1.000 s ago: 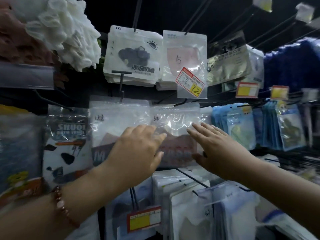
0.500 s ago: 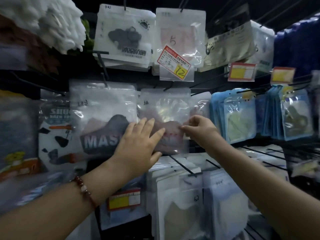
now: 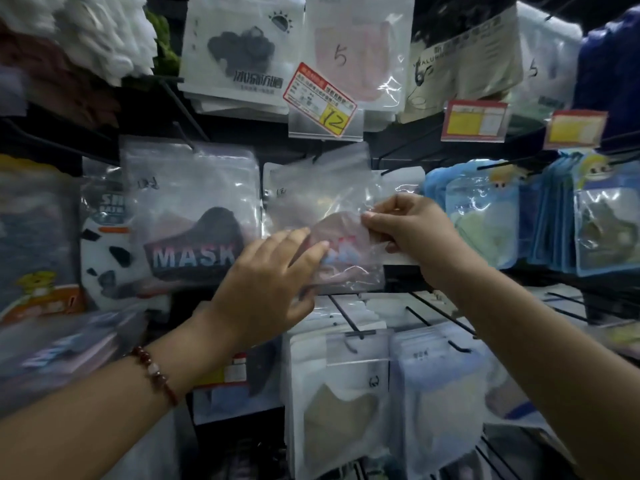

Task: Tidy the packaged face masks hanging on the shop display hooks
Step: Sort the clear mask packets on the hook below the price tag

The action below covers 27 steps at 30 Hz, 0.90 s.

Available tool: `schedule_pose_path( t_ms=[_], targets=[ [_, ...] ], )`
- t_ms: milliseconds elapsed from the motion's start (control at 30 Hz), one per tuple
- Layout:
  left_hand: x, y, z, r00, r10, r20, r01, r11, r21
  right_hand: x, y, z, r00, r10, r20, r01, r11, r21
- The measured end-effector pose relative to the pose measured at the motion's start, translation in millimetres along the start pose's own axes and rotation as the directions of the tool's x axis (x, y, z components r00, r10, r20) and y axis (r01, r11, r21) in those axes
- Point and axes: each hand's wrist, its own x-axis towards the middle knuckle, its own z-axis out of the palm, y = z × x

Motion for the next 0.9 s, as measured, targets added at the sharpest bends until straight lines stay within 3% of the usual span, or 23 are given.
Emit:
schedule_pose_path(
  t_ms=[200, 433, 600, 733, 833, 900],
  targets=[
    [-1, 1, -20, 0.989, 0.000, -0.149, -0.006, 0.999, -0.038, -2, -15, -2, 0.999, 0.019, 0.032, -0.020, 0.999, 0.033],
    [-12, 2, -33, 0.993, -0.105, -0.055, 0.096, 0.984, -0.151, -10, -42, -7, 0.991, 0.064, 0.121, -0.099, 0.944, 0.315],
    [-19, 7, -42, 0.977, -0.176, -0.119, 0.124, 0.927, -0.355, -9, -53, -7, 0.992, 0.032, 0.124, -0.077, 0.924, 0.374],
    [-21, 3, -46, 0.960, -0.270, -0.069, 0.195, 0.829, -0.524, -6, -52, -10, 0.986, 0.051, 0.162, -0.109, 0.920, 0.375],
    [-21, -3, -46, 0.961, -0.274, -0.042, 0.216, 0.835, -0.506, -6, -45, -9, 0.989, 0.059, 0.138, -0.099, 0.948, 0.301],
    [-21, -4, -45, 0.971, -0.220, -0.094, 0.170, 0.911, -0.376, -6, -38, -9, 0.991, 0.068, 0.112, -0.096, 0.960, 0.265]
  ],
)
